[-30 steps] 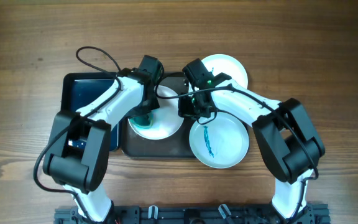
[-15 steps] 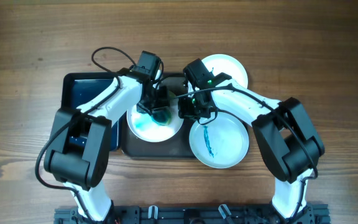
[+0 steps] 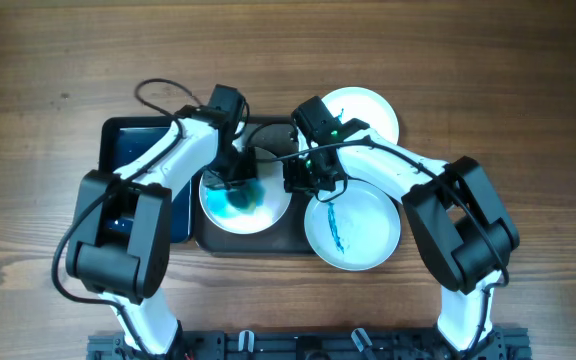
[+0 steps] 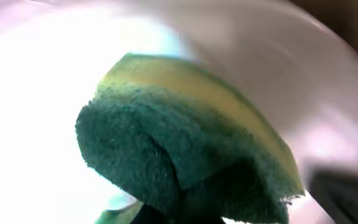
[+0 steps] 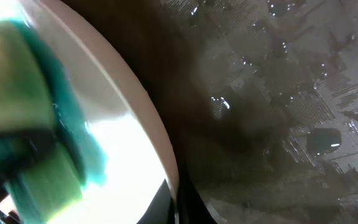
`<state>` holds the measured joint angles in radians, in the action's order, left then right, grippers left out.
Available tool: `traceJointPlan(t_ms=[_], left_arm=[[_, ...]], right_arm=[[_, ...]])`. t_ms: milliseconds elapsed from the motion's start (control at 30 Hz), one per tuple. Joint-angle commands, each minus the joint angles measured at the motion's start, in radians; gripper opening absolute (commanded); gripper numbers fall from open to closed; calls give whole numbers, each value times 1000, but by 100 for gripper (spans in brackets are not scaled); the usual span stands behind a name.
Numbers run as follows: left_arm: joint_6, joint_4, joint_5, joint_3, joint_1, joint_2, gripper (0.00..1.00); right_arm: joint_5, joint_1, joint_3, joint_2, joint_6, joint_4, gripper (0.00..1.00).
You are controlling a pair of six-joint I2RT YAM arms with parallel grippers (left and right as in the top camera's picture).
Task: Clean dirty plates on tray and stack at the side
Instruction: 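Scrub the plate with the sponge while the right gripper holds its rim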
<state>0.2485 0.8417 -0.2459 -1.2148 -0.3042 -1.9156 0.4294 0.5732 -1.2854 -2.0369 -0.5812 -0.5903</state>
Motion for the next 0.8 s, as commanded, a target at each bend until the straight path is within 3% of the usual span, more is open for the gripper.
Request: traceJointPlan(t_ms=[0, 100, 267, 400, 533, 633, 700, 767], left_arm=[[-223, 7, -309, 6, -32, -16, 4], [-188, -32, -209, 6, -26, -16, 4], [214, -51, 350, 6, 5, -16, 4], [368, 18, 517, 6, 21, -16, 4], [357, 95, 388, 6, 8, -16, 4], [169, 125, 16, 6, -26, -16, 4], [45, 125, -155, 6, -43, -16, 4], [-27, 129, -225, 6, -57, -16, 4]], right_arm=[[-2, -3, 5, -21, 5, -2, 4], [-2, -3, 5, -21, 5, -2, 4], [-2, -3, 5, -21, 3, 1, 4], [-2, -3, 5, -21, 4, 2, 4], [-2, -3, 5, -21, 4, 5, 4], [-2, -3, 5, -21, 4, 6, 5], [-2, -3, 5, -21, 4, 7, 4], [-2, -3, 5, -21, 2, 13, 4]])
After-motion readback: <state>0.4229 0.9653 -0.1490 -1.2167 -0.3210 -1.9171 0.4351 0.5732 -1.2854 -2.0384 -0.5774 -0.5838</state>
